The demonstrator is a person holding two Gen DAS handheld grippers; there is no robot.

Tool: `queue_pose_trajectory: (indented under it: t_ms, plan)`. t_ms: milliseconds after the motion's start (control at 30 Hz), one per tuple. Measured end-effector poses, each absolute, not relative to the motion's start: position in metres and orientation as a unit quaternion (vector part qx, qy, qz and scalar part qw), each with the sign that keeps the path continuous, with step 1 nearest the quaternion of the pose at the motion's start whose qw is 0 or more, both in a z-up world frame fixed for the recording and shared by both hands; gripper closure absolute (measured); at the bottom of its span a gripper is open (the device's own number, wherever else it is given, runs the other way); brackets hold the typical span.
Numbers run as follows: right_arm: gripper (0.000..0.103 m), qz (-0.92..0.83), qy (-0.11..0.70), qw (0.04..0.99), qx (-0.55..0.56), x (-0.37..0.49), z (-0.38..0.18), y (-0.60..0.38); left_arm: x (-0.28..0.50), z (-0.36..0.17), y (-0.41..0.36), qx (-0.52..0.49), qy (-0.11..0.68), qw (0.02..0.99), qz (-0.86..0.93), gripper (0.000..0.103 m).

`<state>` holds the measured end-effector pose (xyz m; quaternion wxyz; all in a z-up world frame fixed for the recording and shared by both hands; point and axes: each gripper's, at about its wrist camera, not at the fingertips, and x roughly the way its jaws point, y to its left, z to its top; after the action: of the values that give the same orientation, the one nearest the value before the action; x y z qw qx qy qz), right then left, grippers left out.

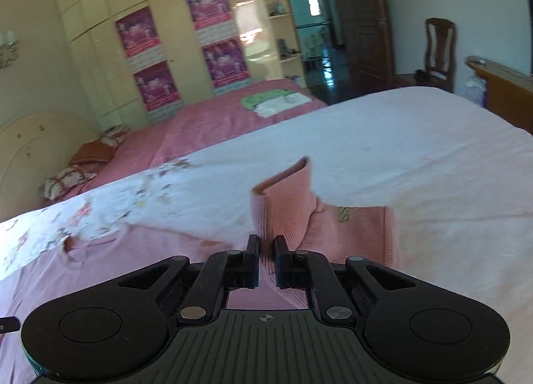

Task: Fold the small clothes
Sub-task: 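Carry the held sleeve across the sweatshirt body with the right gripper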

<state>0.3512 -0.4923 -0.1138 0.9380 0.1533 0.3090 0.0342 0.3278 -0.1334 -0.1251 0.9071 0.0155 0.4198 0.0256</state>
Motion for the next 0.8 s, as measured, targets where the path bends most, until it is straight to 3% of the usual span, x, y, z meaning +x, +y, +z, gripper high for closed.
queue_pose_trajectory:
  t_ms: [300, 500, 533, 567, 600, 800]
  plan:
    - [0.095, 0.182, 0.363, 0.906, 0.119, 0.377, -0.148, -0.331, 0.332, -0.126, -0.085, -0.038, 0.425, 0.904, 0.025, 0.004]
    - [0.092, 0.144, 0.383, 0.907, 0.102, 0.372, -0.159, -0.331, 0.351, -0.137, -0.099, -0.048, 0.443, 0.894, -0.049, 0.004]
    - [0.073, 0.128, 0.384, 0.909, 0.099, 0.370, -0.158, -0.338, 0.356, -0.139, -0.108, -0.050, 0.447, 0.890, -0.067, 0.004]
    - [0.036, 0.107, 0.380, 0.914, 0.097, 0.367, -0.157, -0.350, 0.362, -0.142, -0.117, -0.050, 0.451, 0.887, -0.081, 0.004]
    - [0.024, 0.090, 0.370, 0.920, 0.094, 0.362, -0.155, -0.362, 0.367, -0.144, -0.128, -0.048, 0.453, 0.885, -0.096, 0.004]
    - [0.021, -0.005, 0.373, 0.925, 0.080, 0.325, -0.152, -0.437, 0.398, -0.165, -0.214, -0.026, 0.463, 0.867, -0.184, 0.004]
